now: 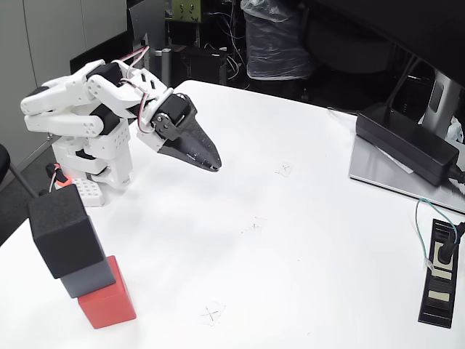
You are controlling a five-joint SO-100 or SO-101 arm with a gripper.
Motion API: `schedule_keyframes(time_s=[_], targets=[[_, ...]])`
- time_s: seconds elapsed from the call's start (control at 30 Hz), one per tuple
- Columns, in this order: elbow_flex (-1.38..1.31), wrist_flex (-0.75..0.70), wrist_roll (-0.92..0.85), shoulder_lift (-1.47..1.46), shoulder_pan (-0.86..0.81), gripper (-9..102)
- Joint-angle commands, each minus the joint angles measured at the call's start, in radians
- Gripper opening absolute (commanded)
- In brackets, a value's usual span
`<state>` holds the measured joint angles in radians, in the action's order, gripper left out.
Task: Stack the three blocks in an ordered color.
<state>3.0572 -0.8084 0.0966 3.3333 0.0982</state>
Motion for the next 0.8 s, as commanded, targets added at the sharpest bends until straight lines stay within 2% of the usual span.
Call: schedule_keyframes(time_s=[0.0, 0.3, 0.77], targets=[[-0.002, 0.017, 0.005, 0.008, 0.003, 0], [0.029, 0.115, 0.006, 0.008, 0.005, 0], [0.029, 0.117, 0.006, 0.008, 0.005, 0]])
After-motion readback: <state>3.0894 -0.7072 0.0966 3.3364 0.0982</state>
